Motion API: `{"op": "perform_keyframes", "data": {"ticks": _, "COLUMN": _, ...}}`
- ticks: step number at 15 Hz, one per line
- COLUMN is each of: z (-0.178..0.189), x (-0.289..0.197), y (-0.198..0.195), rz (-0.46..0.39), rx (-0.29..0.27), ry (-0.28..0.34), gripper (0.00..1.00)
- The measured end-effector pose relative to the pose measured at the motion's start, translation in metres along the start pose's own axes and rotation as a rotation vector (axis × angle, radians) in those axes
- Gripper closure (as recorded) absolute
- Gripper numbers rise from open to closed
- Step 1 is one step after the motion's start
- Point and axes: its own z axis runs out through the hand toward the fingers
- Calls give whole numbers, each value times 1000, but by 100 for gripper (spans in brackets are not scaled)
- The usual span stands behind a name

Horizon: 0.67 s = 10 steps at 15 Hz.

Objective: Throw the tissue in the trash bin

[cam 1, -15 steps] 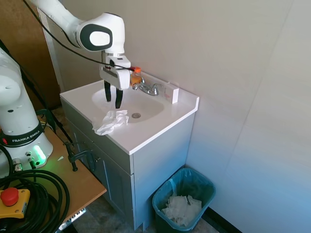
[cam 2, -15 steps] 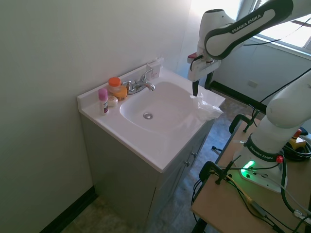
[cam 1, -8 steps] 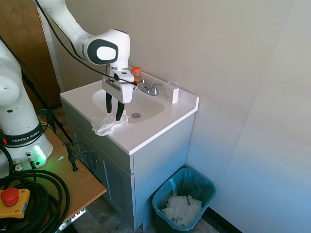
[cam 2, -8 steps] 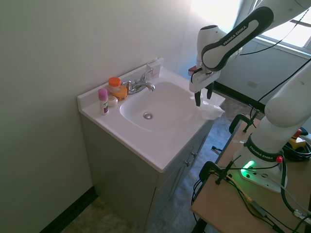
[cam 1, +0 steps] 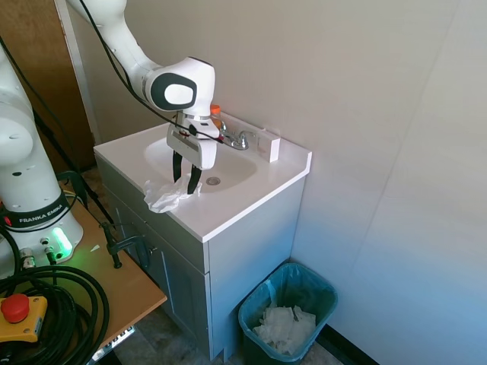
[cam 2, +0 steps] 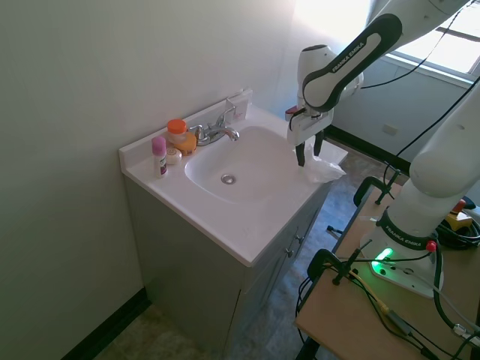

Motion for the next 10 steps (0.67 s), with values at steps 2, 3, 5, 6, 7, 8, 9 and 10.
{"op": "perform_keyframes", "data": {"ticks": 2, "z": 2, "x": -1, "y": -4, "rz": -10, "rx": 2, "ry": -7, "gripper": 100}}
{"op": "perform_keyframes", "data": {"ticks": 3, "z": 3, "x": 1, "y": -3, "rz": -11, "rx": 7, "ry": -8, "gripper": 100}}
{"op": "perform_keyframes", "data": {"ticks": 5, "z": 4, "x": 4, "y": 0, "rz": -13, "rx": 15, "ry": -14, "gripper": 100}}
{"op": "perform_keyframes", "data": {"ticks": 6, "z": 4, "x": 6, "y": 2, "rz": -13, "rx": 21, "ry": -16, "gripper": 100}}
{"op": "perform_keyframes", "data": {"ticks": 7, "z": 3, "x": 8, "y": 3, "rz": -13, "rx": 26, "ry": -15, "gripper": 100}}
{"op": "perform_keyframes", "data": {"ticks": 8, "z": 3, "x": 9, "y": 4, "rz": -13, "rx": 31, "ry": -11, "gripper": 100}}
{"op": "perform_keyframes", "data": {"ticks": 9, "z": 2, "x": 10, "y": 3, "rz": -14, "rx": 34, "ry": -8, "gripper": 100}}
{"op": "perform_keyframes", "data": {"ticks": 10, "z": 2, "x": 9, "y": 3, "rz": -16, "rx": 36, "ry": -6, "gripper": 100}}
